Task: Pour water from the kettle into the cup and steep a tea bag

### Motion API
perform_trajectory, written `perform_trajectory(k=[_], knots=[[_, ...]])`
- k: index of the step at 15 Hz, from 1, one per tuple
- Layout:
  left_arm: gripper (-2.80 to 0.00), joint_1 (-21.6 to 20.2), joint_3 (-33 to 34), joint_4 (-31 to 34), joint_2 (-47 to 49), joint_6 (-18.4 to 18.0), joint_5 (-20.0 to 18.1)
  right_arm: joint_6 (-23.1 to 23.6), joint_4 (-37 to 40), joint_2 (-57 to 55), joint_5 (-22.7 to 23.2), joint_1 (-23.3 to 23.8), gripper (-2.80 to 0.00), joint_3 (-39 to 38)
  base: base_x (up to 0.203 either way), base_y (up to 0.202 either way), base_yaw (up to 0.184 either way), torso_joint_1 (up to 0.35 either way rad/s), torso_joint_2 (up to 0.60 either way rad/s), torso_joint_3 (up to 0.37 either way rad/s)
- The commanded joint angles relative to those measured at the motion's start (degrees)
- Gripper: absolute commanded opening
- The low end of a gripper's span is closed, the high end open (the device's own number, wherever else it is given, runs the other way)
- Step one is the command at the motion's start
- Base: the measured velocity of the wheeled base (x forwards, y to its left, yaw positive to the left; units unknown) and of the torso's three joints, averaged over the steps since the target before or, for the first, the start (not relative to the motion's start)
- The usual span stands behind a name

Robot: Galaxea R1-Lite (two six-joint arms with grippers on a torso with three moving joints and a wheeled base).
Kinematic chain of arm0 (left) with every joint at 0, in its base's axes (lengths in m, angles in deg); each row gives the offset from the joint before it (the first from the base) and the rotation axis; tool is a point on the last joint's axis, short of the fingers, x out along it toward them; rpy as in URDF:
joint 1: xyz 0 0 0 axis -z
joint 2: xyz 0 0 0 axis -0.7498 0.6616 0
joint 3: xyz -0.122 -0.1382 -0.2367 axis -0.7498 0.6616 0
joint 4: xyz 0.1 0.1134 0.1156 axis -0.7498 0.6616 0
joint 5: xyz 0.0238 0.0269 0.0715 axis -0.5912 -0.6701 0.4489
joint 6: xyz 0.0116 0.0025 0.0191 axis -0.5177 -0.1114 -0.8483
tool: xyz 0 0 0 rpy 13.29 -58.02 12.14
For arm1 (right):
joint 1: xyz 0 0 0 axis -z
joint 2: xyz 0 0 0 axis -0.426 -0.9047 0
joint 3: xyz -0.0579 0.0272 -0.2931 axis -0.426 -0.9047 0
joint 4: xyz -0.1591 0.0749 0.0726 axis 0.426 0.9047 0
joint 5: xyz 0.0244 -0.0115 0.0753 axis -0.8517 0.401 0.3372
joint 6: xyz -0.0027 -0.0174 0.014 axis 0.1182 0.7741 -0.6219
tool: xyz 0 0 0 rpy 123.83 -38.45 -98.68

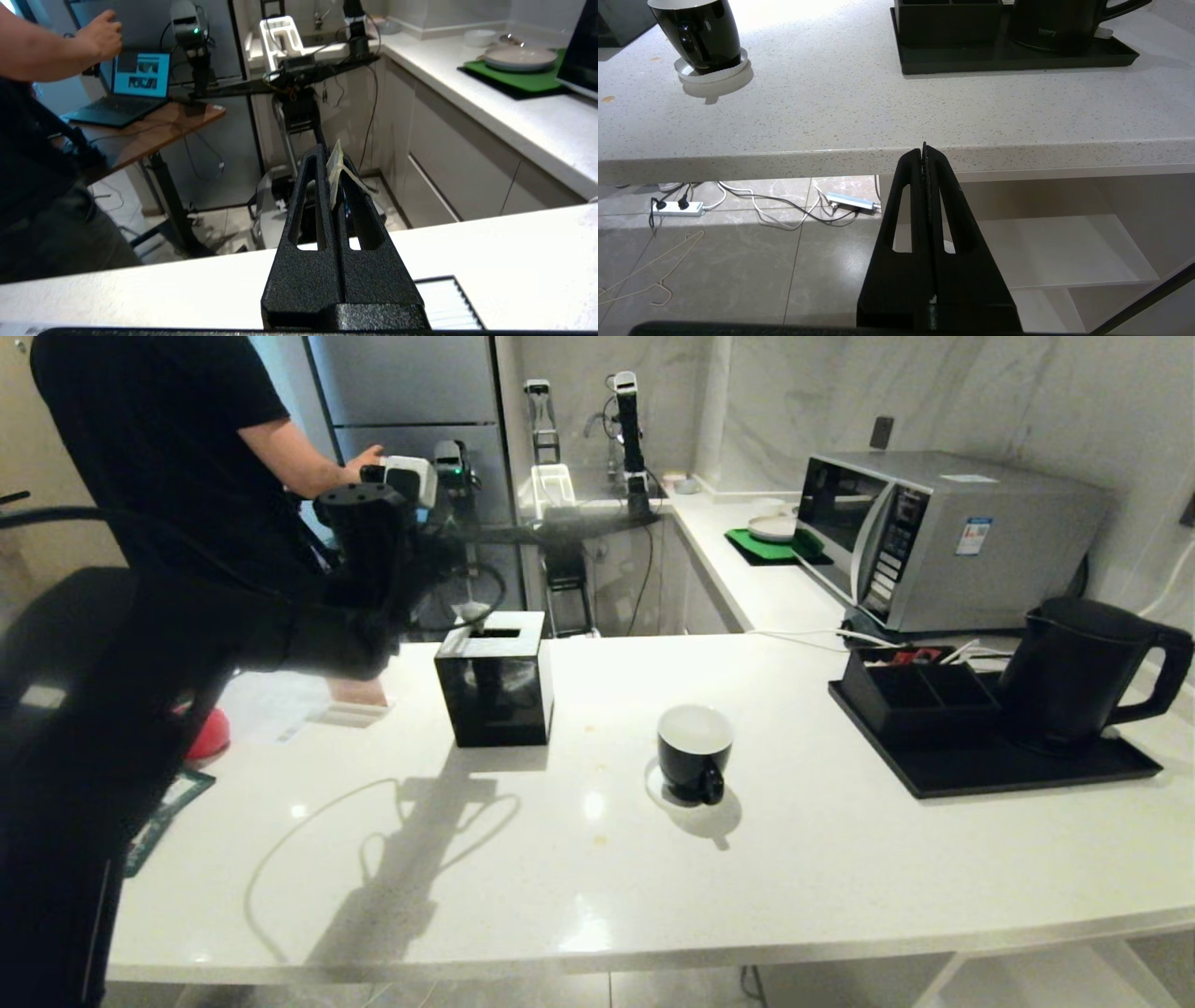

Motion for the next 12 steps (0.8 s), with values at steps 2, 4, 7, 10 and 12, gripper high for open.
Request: perform_trajectory(k=[2,4,7,10,12], knots=[[-2.80,0.35,-1.78,-0.23,1.74,-0.02,0.05,0.00,0.01,0.01,-0.04,-0.01,-2.80,0.00,0.000,0.000,0.000,0.000,0.00,0.000],[-2.80,0.51,-1.51,-0.31,2.09,-0.11,0.05,0.00,0.01,0.10,-0.04,-0.01,-2.80,0.00,0.000,0.000,0.000,0.000,0.00,0.000],[-2.80,0.61,-1.34,-2.13,2.91,-0.37,0.14,0.00,0.01,0.01,-0.04,-0.01,-2.80,0.00,0.000,0.000,0.000,0.000,0.00,0.000],[-2.80,0.79,-1.25,-2.51,3.58,-0.37,0.14,0.00,0.01,0.01,-0.04,-0.01,-2.80,0.00,0.000,0.000,0.000,0.000,0.00,0.000],[-2.80,1.23,-1.16,-2.60,3.85,-0.37,0.14,0.00,0.01,0.01,-0.04,-0.01,-2.80,0.00,0.000,0.000,0.000,0.000,0.00,0.000]])
